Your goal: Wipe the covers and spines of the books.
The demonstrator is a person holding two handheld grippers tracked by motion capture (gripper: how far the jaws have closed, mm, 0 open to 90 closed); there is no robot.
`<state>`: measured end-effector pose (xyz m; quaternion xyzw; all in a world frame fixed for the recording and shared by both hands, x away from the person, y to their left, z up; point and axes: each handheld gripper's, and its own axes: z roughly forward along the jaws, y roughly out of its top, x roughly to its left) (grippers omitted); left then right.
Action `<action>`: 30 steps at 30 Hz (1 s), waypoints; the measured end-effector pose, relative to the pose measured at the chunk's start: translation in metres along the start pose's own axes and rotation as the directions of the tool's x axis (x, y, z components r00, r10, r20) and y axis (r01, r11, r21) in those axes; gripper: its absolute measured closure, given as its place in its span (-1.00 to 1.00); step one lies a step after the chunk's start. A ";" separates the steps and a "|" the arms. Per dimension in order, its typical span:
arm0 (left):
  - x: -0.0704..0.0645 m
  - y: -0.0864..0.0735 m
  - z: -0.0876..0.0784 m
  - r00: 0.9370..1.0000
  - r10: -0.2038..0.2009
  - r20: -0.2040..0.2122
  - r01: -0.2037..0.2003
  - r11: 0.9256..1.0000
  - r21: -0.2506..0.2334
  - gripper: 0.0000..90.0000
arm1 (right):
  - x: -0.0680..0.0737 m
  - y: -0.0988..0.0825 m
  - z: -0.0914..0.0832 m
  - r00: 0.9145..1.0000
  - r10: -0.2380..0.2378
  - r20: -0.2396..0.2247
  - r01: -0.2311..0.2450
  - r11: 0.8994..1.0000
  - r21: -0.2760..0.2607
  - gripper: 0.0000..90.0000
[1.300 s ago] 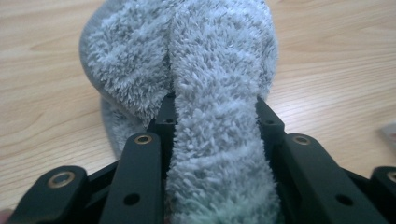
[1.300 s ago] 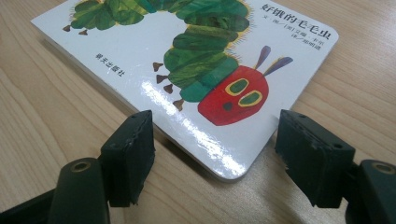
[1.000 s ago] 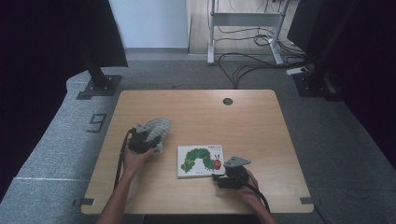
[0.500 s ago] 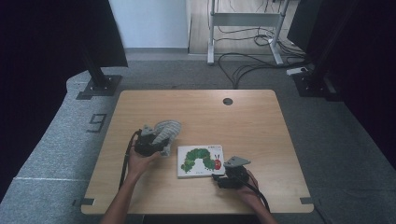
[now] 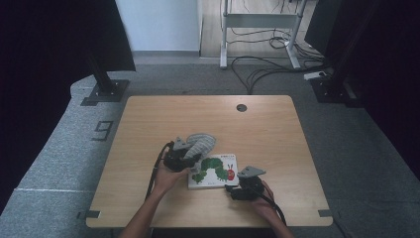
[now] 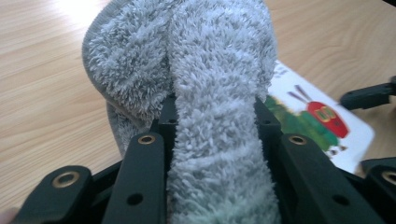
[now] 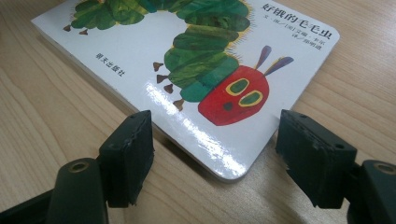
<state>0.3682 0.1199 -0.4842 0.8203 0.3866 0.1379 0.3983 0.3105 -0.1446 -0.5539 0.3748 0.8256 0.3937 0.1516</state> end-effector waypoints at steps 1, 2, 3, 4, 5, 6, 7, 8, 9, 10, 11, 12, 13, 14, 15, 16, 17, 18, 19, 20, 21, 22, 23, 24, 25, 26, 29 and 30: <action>-0.004 0.001 0.002 1.000 0.006 0.005 -0.006 1.000 0.004 0.45 | 0.000 0.000 0.000 1.000 0.001 0.000 -0.001 1.000 0.000 -0.40; -0.008 0.002 0.005 1.000 0.012 0.009 -0.012 1.000 0.006 0.45 | 0.000 0.000 0.000 1.000 0.000 0.000 0.000 1.000 -0.001 -0.40; -0.011 0.003 0.007 1.000 0.018 0.016 -0.018 1.000 0.010 0.45 | 0.000 0.000 0.000 1.000 0.000 -0.001 0.000 1.000 -0.001 -0.40; -0.014 0.003 0.009 1.000 0.022 0.020 -0.022 1.000 0.015 0.45 | 0.000 0.000 0.000 1.000 0.001 -0.001 -0.001 1.000 -0.001 -0.40; -0.016 0.004 0.011 0.999 0.024 0.024 -0.025 1.000 0.020 0.45 | 0.000 0.000 0.000 1.000 0.001 -0.001 -0.001 1.000 -0.002 -0.40; -0.019 0.004 0.013 0.999 0.028 0.026 -0.029 0.999 0.025 0.45 | 0.000 0.000 0.000 1.000 -0.001 -0.002 0.001 1.000 -0.002 -0.40; -0.021 0.005 0.015 0.999 0.031 0.029 -0.032 0.999 0.028 0.45 | 0.000 0.000 0.000 1.000 0.001 -0.002 -0.001 1.000 -0.001 -0.40; -0.024 0.005 0.017 0.999 0.035 0.033 -0.036 0.999 0.032 0.45 | 0.000 0.000 0.000 1.000 0.000 -0.001 0.000 1.000 -0.001 -0.40; -0.026 0.006 0.018 0.998 0.040 0.039 -0.041 0.999 0.033 0.45 | 0.000 0.000 0.000 1.000 0.000 -0.001 0.000 1.000 -0.001 -0.40; -0.029 0.006 0.020 0.998 0.043 0.042 -0.045 0.998 0.035 0.45 | 0.000 0.000 0.000 1.000 0.000 -0.002 0.000 1.000 -0.001 -0.40; -0.032 0.007 0.022 0.998 0.047 0.047 -0.048 0.998 0.036 0.45 | 0.000 0.000 0.000 1.000 0.000 -0.002 0.000 1.000 -0.002 -0.40; -0.034 0.008 0.024 0.997 0.053 0.051 -0.055 0.998 0.037 0.45 | 0.000 0.000 0.000 1.000 0.000 -0.002 0.000 1.000 -0.002 -0.40; -0.037 0.009 0.026 0.997 0.055 0.057 -0.057 0.998 0.038 0.45 | 0.000 0.000 0.000 1.000 0.001 -0.001 -0.001 1.000 -0.001 -0.40; -0.040 0.010 0.028 0.996 0.058 0.062 -0.060 0.997 0.039 0.45 | 0.000 0.000 0.000 1.000 0.000 0.000 0.000 1.000 -0.001 -0.40; -0.042 0.011 0.031 0.996 0.064 0.066 -0.067 0.997 0.043 0.45 | 0.000 0.000 0.000 1.000 -0.001 0.000 0.001 1.000 -0.001 -0.40; -0.045 0.012 0.033 0.995 0.070 0.069 -0.074 0.996 0.048 0.45 | 0.000 0.000 0.000 1.000 -0.001 0.000 0.001 1.000 0.000 -0.40; -0.048 0.012 0.036 0.994 0.076 0.074 -0.080 0.996 0.051 0.45 | 0.000 0.000 0.000 1.000 -0.001 0.000 0.001 1.000 0.000 -0.40; -0.050 0.013 0.038 0.994 0.081 0.078 -0.085 0.995 0.056 0.45 | 0.000 0.000 0.000 1.000 -0.001 -0.001 0.001 1.000 0.000 -0.40; -0.053 0.013 0.041 0.993 0.086 0.082 -0.091 0.994 0.059 0.45 | 0.000 0.000 0.000 1.000 -0.001 0.001 0.001 1.000 0.000 -0.40; -0.056 0.013 0.043 0.992 0.091 0.083 -0.096 0.993 0.062 0.45 | 0.000 0.000 0.000 1.000 0.000 0.000 0.000 1.000 0.000 -0.40; -0.058 0.014 0.044 0.992 0.091 0.086 -0.096 0.993 0.064 0.45 | 0.000 0.000 0.000 1.000 0.002 0.000 -0.002 1.000 -0.001 -0.40; -0.059 0.014 0.046 0.992 0.092 0.086 -0.097 0.993 0.066 0.45 | 0.000 0.000 0.000 1.000 0.003 -0.001 -0.003 1.000 -0.001 -0.40; -0.060 0.014 0.048 0.992 0.093 0.086 -0.099 0.993 0.068 0.45 | 0.000 0.000 0.000 1.000 0.003 -0.002 -0.003 1.000 -0.001 -0.40; -0.062 0.014 0.049 0.992 0.093 0.086 -0.099 0.993 0.070 0.44 | -0.001 0.000 0.000 1.000 0.002 -0.002 -0.002 1.000 0.000 -0.39; -0.063 0.014 0.051 0.992 0.094 0.086 -0.100 0.992 0.072 0.45 | -0.001 0.000 0.000 1.000 0.002 -0.002 -0.002 1.000 0.000 -0.39; -0.065 0.014 0.053 0.991 0.098 0.086 -0.104 0.992 0.074 0.44 | -0.001 0.000 0.000 1.000 0.002 -0.002 -0.002 1.000 0.000 -0.40; -0.070 0.013 0.058 0.989 0.112 0.092 -0.120 0.989 0.091 0.44 | -0.001 0.000 0.000 1.000 0.001 -0.001 -0.001 1.000 -0.001 -0.40; -0.071 0.012 0.060 0.989 0.117 0.092 -0.126 0.987 0.098 0.44 | 0.000 0.000 0.000 1.000 0.001 -0.002 -0.001 1.000 0.000 -0.40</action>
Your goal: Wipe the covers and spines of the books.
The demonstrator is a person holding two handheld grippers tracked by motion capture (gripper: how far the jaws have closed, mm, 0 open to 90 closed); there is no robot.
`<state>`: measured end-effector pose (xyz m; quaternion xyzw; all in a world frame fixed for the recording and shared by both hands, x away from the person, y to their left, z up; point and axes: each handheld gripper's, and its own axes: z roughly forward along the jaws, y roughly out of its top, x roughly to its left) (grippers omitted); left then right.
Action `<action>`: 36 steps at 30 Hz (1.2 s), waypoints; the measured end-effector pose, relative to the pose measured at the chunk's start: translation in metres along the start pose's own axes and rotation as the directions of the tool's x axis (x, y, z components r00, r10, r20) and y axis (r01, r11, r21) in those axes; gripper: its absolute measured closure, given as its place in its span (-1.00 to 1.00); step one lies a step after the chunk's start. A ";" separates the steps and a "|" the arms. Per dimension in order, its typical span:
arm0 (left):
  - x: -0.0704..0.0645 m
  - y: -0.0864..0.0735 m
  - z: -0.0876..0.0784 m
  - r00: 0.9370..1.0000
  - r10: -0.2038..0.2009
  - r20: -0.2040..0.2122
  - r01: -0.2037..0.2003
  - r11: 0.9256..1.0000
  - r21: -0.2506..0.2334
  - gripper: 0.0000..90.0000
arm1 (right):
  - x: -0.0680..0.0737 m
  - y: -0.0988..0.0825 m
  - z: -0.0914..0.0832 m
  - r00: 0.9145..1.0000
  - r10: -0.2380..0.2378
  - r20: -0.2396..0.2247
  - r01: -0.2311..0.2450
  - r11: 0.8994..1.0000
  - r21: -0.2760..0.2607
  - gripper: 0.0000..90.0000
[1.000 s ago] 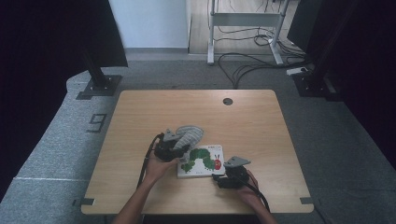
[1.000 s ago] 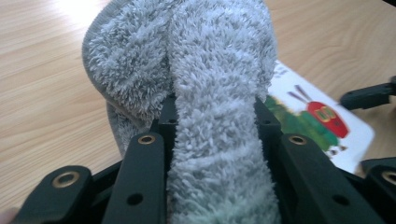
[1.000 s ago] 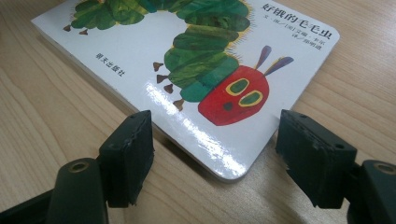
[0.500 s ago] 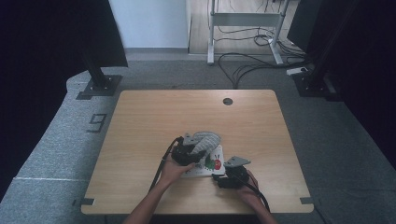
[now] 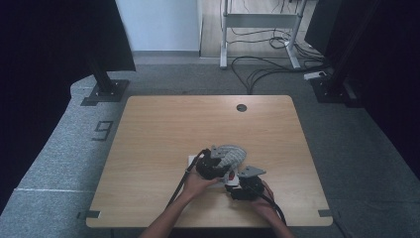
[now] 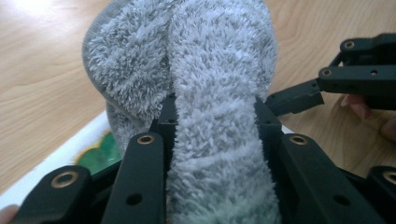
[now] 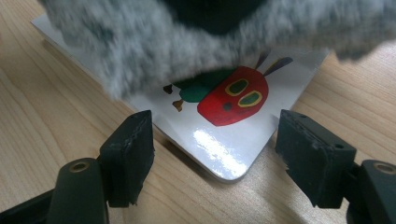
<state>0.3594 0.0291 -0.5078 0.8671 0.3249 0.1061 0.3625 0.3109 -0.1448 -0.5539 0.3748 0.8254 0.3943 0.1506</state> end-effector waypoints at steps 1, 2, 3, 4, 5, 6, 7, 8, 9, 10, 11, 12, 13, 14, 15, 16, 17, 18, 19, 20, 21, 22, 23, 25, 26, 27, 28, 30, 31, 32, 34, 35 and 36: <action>-0.001 0.000 0.002 1.000 0.006 -0.001 -0.006 1.000 0.009 0.44 | 0.000 0.000 0.000 1.000 -0.001 0.000 0.001 1.000 0.000 -0.39; -0.001 -0.001 0.005 1.000 0.012 -0.001 -0.012 1.000 0.021 0.44 | 0.000 0.000 0.000 1.000 -0.001 -0.001 0.001 1.000 0.000 -0.40; -0.002 -0.002 0.007 1.000 0.015 -0.002 -0.015 0.999 0.029 0.44 | 0.000 0.000 0.000 1.000 -0.002 0.000 0.002 1.000 0.001 -0.39; -0.003 -0.003 0.009 1.000 0.016 -0.003 -0.016 0.999 0.032 0.44 | 0.000 0.000 0.000 1.000 -0.001 0.000 0.001 1.000 0.001 -0.39; -0.003 -0.003 0.010 1.000 0.016 -0.006 -0.016 0.999 0.032 0.43 | 0.000 0.000 0.000 1.000 0.000 0.001 0.000 1.000 0.001 -0.39; -0.003 -0.004 0.010 1.000 0.016 -0.008 -0.016 0.999 0.032 0.43 | 0.000 0.000 0.000 1.000 -0.001 0.001 0.001 1.000 0.000 -0.39; -0.003 -0.004 0.011 1.000 0.013 -0.009 -0.013 0.999 0.032 0.43 | 0.000 0.000 0.000 1.000 -0.001 0.000 0.001 1.000 0.001 -0.39; -0.004 -0.004 0.011 1.000 0.013 -0.012 -0.012 0.999 0.031 0.43 | 0.000 0.000 0.000 1.000 -0.001 0.001 0.001 1.000 0.000 -0.39; -0.004 -0.004 0.011 1.000 0.014 -0.013 -0.013 0.999 0.032 0.43 | 0.000 0.000 0.000 1.000 -0.001 0.002 0.001 1.000 0.000 -0.39; -0.004 -0.004 0.011 1.000 0.014 -0.015 -0.013 0.999 0.032 0.43 | 0.000 0.000 0.000 1.000 -0.001 0.003 0.001 1.000 0.000 -0.39; -0.004 -0.004 0.011 1.000 0.013 -0.015 -0.013 0.999 0.032 0.43 | 0.000 0.000 0.000 1.000 -0.002 0.003 0.002 1.000 0.000 -0.39; -0.004 -0.004 0.011 1.000 0.012 -0.014 -0.012 0.999 0.030 0.43 | 0.000 0.000 0.000 1.000 -0.002 0.002 0.002 1.000 0.001 -0.39; -0.003 -0.004 0.011 1.000 0.009 -0.011 -0.009 1.000 0.029 0.43 | 0.000 0.000 0.000 1.000 -0.002 0.003 0.002 1.000 0.001 -0.39; -0.002 -0.004 0.011 1.000 0.006 -0.008 -0.005 1.000 0.028 0.43 | 0.000 0.000 0.000 1.000 -0.002 0.003 0.002 1.000 0.001 -0.39; -0.002 -0.004 0.010 1.000 0.000 -0.010 0.000 1.000 0.027 0.43 | 0.000 0.000 0.000 1.000 -0.001 0.003 0.001 1.000 0.001 -0.38; -0.001 -0.005 0.010 1.000 -0.003 -0.009 0.003 1.000 0.027 0.43 | 0.000 0.000 0.000 1.000 -0.001 0.004 0.001 1.000 0.001 -0.38; 0.000 -0.005 0.010 1.000 -0.006 -0.009 0.006 1.000 0.024 0.43 | 0.000 0.000 0.000 1.000 -0.002 0.004 0.002 1.000 0.000 -0.38; 0.000 -0.005 0.010 1.000 -0.005 -0.008 0.005 1.000 0.025 0.43 | 0.000 0.000 0.000 1.000 -0.001 0.004 0.001 1.000 0.000 -0.38; 0.001 -0.005 0.010 1.000 -0.008 -0.010 0.009 1.000 0.024 0.43 | 0.000 0.000 0.000 1.000 -0.001 0.004 0.001 1.000 0.001 -0.38; 0.001 -0.005 0.009 1.000 -0.010 -0.012 0.010 1.000 0.022 0.43 | 0.000 0.000 0.000 1.000 0.000 0.004 0.000 1.000 0.001 -0.37; 0.001 -0.005 0.009 1.000 -0.010 -0.015 0.011 1.000 0.021 0.42 | 0.000 0.000 0.000 1.000 0.000 0.005 0.000 1.000 0.000 -0.37; 0.002 -0.005 0.009 1.000 -0.010 -0.018 0.011 1.000 0.020 0.42 | 0.000 0.000 0.000 1.000 -0.001 0.005 0.001 1.000 0.000 -0.37; 0.003 -0.005 0.008 1.000 -0.010 -0.022 0.010 1.000 0.021 0.42 | 0.000 0.000 0.000 1.000 -0.001 0.006 0.001 1.000 0.000 -0.37; 0.006 -0.006 0.006 0.999 -0.016 -0.030 0.017 1.000 0.020 0.42 | 0.000 0.000 0.000 1.000 -0.001 0.007 0.001 1.000 0.001 -0.37; 0.008 -0.006 0.004 0.999 -0.018 -0.037 0.018 1.000 0.020 0.42 | 0.000 0.000 0.000 1.000 -0.003 0.010 0.003 1.000 0.001 -0.36; 0.010 -0.007 0.003 0.999 -0.022 -0.045 0.023 0.999 0.022 0.42 | 0.000 0.000 0.000 1.000 -0.004 0.012 0.004 1.000 0.000 -0.36; 0.014 -0.008 0.001 0.998 -0.026 -0.051 0.028 0.999 0.022 0.42 | 0.000 0.000 0.000 1.000 -0.004 0.012 0.004 1.000 0.000 -0.36; 0.020 -0.011 -0.004 0.996 -0.053 -0.065 0.054 0.998 0.013 0.42 | 0.000 0.000 0.000 1.000 -0.003 0.012 0.003 1.000 -0.001 -0.36; 0.025 -0.013 -0.006 0.995 -0.062 -0.073 0.063 0.998 0.011 0.42 | 0.001 0.000 0.000 1.000 -0.002 0.012 0.002 1.000 -0.001 -0.36; 0.029 -0.015 -0.009 0.994 -0.070 -0.080 0.071 0.997 0.011 0.42 | 0.000 0.000 0.000 1.000 -0.002 0.012 0.002 1.000 -0.001 -0.36; 0.038 -0.020 -0.015 0.992 -0.087 -0.093 0.088 0.996 0.010 0.42 | 0.000 0.000 0.000 1.000 -0.001 0.011 0.001 1.000 -0.001 -0.36; 0.042 -0.023 -0.019 0.990 -0.099 -0.101 0.100 0.995 0.006 0.42 | 0.000 0.000 0.000 1.000 -0.002 0.010 0.002 1.000 -0.002 -0.36; 0.047 -0.026 -0.023 0.988 -0.108 -0.109 0.109 0.994 0.007 0.42 | 0.000 0.000 0.000 1.000 -0.002 0.010 0.002 1.000 -0.002 -0.36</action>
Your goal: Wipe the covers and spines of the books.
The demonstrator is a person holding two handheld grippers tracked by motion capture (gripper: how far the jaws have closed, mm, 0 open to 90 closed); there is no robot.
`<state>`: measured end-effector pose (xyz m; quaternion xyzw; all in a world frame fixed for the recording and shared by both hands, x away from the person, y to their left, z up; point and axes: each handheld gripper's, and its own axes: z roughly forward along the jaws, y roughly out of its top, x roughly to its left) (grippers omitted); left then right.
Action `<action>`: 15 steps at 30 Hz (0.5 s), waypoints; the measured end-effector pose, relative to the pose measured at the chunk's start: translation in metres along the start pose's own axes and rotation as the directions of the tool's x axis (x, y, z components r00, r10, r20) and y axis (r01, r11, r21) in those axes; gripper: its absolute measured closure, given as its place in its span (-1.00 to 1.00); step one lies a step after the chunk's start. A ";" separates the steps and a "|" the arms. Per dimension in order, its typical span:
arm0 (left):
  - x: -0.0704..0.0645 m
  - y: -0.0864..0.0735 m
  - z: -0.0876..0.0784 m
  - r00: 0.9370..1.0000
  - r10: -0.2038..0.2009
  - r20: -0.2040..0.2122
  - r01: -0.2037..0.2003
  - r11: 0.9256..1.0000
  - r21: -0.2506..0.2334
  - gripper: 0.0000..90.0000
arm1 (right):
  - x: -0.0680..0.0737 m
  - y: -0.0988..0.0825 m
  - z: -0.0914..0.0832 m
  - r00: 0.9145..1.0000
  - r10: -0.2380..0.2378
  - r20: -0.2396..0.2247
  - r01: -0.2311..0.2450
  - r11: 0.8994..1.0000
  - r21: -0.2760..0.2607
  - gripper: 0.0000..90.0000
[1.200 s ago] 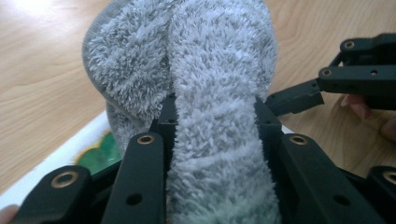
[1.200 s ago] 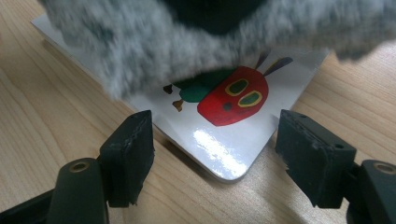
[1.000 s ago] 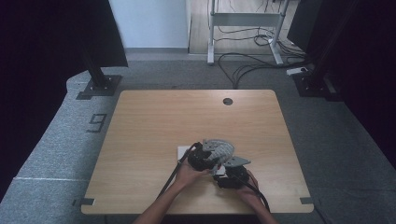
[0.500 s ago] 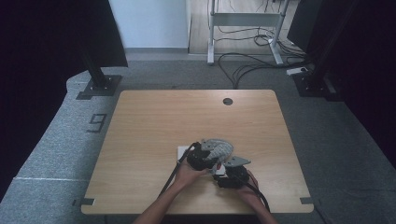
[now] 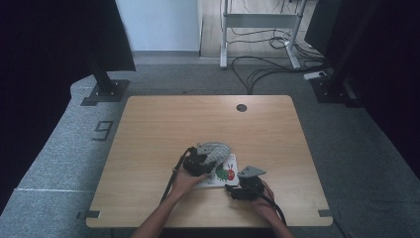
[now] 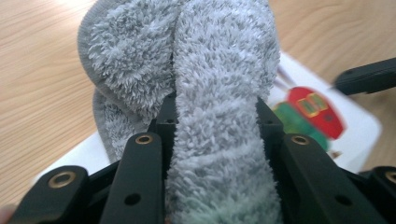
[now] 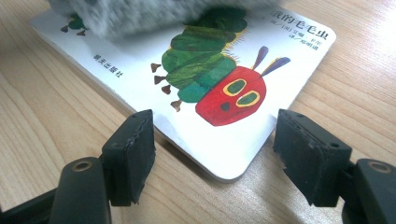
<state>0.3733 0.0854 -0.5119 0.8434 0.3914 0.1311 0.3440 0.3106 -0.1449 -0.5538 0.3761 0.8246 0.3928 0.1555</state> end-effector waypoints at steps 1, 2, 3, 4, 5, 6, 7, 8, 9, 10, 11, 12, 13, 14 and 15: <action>0.003 -0.002 -0.002 1.000 -0.007 -0.006 0.007 1.000 -0.003 0.42 | 0.000 0.000 0.000 1.000 0.001 0.000 -0.001 1.000 0.001 -0.36; 0.008 -0.004 -0.004 1.000 -0.014 -0.012 0.014 1.000 -0.005 0.42 | 0.000 0.000 0.000 1.000 0.001 0.000 -0.001 1.000 0.001 -0.36; 0.012 -0.006 -0.007 0.999 -0.026 -0.019 0.026 1.000 -0.006 0.42 | 0.000 0.000 0.000 1.000 0.001 0.000 -0.001 1.000 0.001 -0.36; 0.017 -0.007 -0.009 0.999 -0.033 -0.025 0.033 0.999 -0.006 0.42 | 0.000 0.000 0.000 1.000 0.000 0.000 0.000 1.000 0.000 -0.36; 0.021 -0.009 -0.011 0.999 -0.044 -0.030 0.043 0.999 -0.008 0.42 | 0.000 0.000 0.000 1.000 0.001 0.000 -0.001 1.000 0.001 -0.36; 0.025 -0.010 -0.013 0.998 -0.050 -0.034 0.050 0.999 -0.008 0.42 | 0.000 0.000 0.000 1.000 0.001 0.000 -0.001 1.000 0.001 -0.36; 0.028 -0.012 -0.014 0.998 -0.059 -0.038 0.059 0.998 -0.010 0.42 | 0.000 0.000 0.000 1.000 0.001 0.000 -0.001 1.000 0.001 -0.36; 0.030 -0.013 -0.014 0.997 -0.065 -0.035 0.065 0.998 -0.010 0.42 | 0.000 0.000 0.000 1.000 0.000 0.000 0.000 1.000 0.000 -0.36; 0.032 -0.014 -0.015 0.997 -0.068 -0.035 0.068 0.998 -0.013 0.42 | 0.000 0.000 0.000 1.000 0.000 0.000 0.000 1.000 0.000 -0.36; 0.032 -0.015 -0.015 0.997 -0.069 -0.033 0.069 0.998 -0.014 0.42 | 0.000 0.000 0.000 1.000 0.001 0.000 -0.001 1.000 0.000 -0.36; 0.031 -0.015 -0.014 0.997 -0.067 -0.036 0.067 0.998 -0.014 0.42 | 0.000 0.000 0.000 1.000 0.000 0.000 0.000 1.000 0.000 -0.36; 0.029 -0.014 -0.014 0.997 -0.062 -0.041 0.062 0.998 -0.013 0.42 | 0.000 0.000 0.000 1.000 0.000 0.000 0.000 1.000 0.000 -0.36; 0.027 -0.014 -0.013 0.998 -0.055 -0.043 0.054 0.998 -0.014 0.42 | 0.000 0.000 0.000 1.000 0.000 0.000 0.000 1.000 0.000 -0.36; 0.024 -0.013 -0.013 0.998 -0.050 -0.044 0.049 0.999 -0.015 0.42 | 0.000 0.000 0.000 1.000 0.000 0.000 0.000 1.000 0.001 -0.36; 0.022 -0.011 -0.013 0.998 -0.046 -0.037 0.045 0.999 -0.020 0.42 | 0.000 0.000 0.000 1.000 0.000 0.000 0.000 1.000 0.001 -0.36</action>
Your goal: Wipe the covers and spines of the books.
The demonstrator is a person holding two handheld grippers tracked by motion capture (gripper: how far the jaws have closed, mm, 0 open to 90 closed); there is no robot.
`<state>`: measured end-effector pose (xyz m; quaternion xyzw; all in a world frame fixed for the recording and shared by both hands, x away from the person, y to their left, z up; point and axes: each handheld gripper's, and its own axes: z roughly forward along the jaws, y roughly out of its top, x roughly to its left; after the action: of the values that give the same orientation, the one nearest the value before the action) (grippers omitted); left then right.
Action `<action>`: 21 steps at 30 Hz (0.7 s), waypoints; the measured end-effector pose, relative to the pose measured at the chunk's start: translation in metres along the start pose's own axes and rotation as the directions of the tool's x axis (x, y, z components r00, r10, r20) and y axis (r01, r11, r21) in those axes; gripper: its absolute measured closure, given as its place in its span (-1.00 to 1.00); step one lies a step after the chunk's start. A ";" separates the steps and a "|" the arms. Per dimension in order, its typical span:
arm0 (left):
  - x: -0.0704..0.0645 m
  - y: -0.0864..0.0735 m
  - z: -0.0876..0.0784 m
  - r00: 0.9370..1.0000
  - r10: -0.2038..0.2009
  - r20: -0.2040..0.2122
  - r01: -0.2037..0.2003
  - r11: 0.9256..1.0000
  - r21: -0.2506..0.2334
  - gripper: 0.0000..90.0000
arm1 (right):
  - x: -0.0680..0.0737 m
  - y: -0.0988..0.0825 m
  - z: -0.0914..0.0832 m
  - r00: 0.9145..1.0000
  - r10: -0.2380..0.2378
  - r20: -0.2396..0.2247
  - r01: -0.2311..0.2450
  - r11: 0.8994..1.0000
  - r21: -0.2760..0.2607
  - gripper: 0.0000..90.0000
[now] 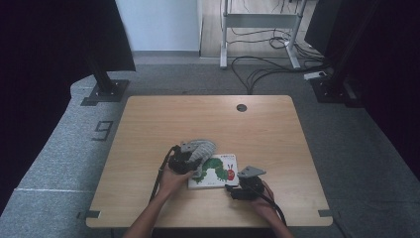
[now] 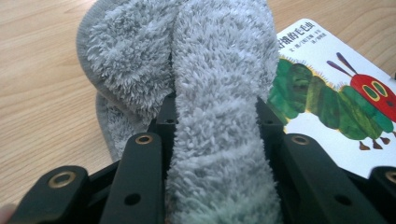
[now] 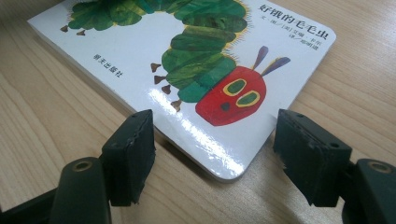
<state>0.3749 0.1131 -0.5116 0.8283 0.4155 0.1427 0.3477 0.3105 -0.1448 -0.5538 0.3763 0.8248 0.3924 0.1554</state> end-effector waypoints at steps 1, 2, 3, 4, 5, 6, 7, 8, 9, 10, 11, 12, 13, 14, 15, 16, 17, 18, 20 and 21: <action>-0.004 0.002 0.000 1.000 0.005 0.009 -0.005 1.000 -0.008 0.42 | 0.000 0.000 0.000 1.000 0.000 0.000 0.000 1.000 -0.001 -0.36; -0.008 0.004 0.000 1.000 0.010 0.018 -0.009 1.000 -0.016 0.42 | 0.000 0.000 0.000 1.000 0.000 0.001 0.000 1.000 0.000 -0.36; -0.014 0.007 0.001 0.999 0.021 0.028 -0.020 0.999 -0.025 0.42 | 0.000 0.000 0.000 1.000 -0.002 0.001 0.002 1.000 0.000 -0.36; -0.021 0.011 0.002 0.999 0.031 0.040 -0.030 0.999 -0.029 0.42 | 0.000 0.000 0.000 1.000 -0.001 0.001 0.001 1.000 0.000 -0.36; -0.029 0.015 0.004 0.998 0.044 0.052 -0.043 0.999 -0.034 0.42 | 0.000 0.000 0.000 1.000 -0.002 0.002 0.002 1.000 -0.001 -0.36; -0.038 0.018 0.007 0.996 0.065 0.065 -0.063 0.997 -0.034 0.42 | 0.000 0.000 0.000 1.000 -0.002 0.002 0.002 1.000 -0.001 -0.36; -0.048 0.021 0.009 0.993 0.083 0.081 -0.080 0.996 -0.035 0.42 | 0.000 0.000 0.000 1.000 -0.001 0.002 0.001 1.000 0.000 -0.36; -0.058 0.023 0.012 0.990 0.106 0.094 -0.103 0.994 -0.032 0.42 | 0.000 0.000 0.000 1.000 0.000 0.002 0.000 1.000 0.000 -0.36; -0.068 0.023 0.015 0.985 0.127 0.113 -0.125 0.992 -0.028 0.42 | 0.000 0.000 0.000 1.000 0.002 0.001 -0.002 1.000 0.000 -0.36; -0.077 0.023 0.017 0.981 0.143 0.132 -0.141 0.990 -0.021 0.42 | 0.000 0.000 0.000 1.000 0.002 0.001 -0.002 1.000 0.000 -0.36; -0.085 0.021 0.019 0.976 0.161 0.145 -0.161 0.987 -0.015 0.42 | 0.000 0.000 0.000 1.000 0.003 0.001 -0.003 1.000 0.000 -0.36; -0.091 0.020 0.022 0.972 0.179 0.152 -0.181 0.984 -0.004 0.42 | 0.000 0.000 0.000 1.000 0.003 0.001 -0.003 1.000 0.000 -0.36; -0.096 0.019 0.025 0.970 0.190 0.153 -0.194 0.981 0.006 0.41 | 0.000 0.000 0.000 1.000 0.002 0.000 -0.002 1.000 0.000 -0.36; -0.098 0.018 0.028 0.969 0.200 0.146 -0.204 0.979 0.017 0.41 | 0.000 0.000 0.000 1.000 0.001 -0.001 -0.001 1.000 -0.001 -0.36; -0.098 0.018 0.030 0.969 0.199 0.145 -0.204 0.979 0.023 0.41 | 0.000 0.000 0.000 1.000 -0.002 0.001 0.002 1.000 0.000 -0.36; -0.097 0.018 0.031 0.971 0.188 0.149 -0.194 0.981 0.024 0.41 | 0.000 0.000 0.000 1.000 -0.005 0.001 0.005 1.000 0.002 -0.36; -0.095 0.018 0.031 0.972 0.180 0.152 -0.186 0.982 0.027 0.41 | 0.000 0.000 0.000 1.000 -0.006 0.002 0.006 1.000 0.002 -0.35; -0.093 0.019 0.031 0.973 0.177 0.146 -0.183 0.983 0.028 0.41 | 0.000 0.000 0.000 1.000 -0.006 0.003 0.006 1.000 0.001 -0.35; -0.089 0.019 0.031 0.977 0.170 0.129 -0.175 0.984 0.030 0.41 | 0.000 0.000 0.000 1.000 -0.005 0.000 0.005 1.000 0.003 -0.36; -0.086 0.019 0.032 0.979 0.165 0.122 -0.170 0.985 0.030 0.41 | 0.000 0.000 0.000 1.000 -0.004 0.000 0.004 1.000 0.002 -0.35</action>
<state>0.3498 0.0231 -0.5165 0.8743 0.3254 0.1136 0.3417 0.3101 -0.1448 -0.5538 0.3746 0.8261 0.3912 0.1557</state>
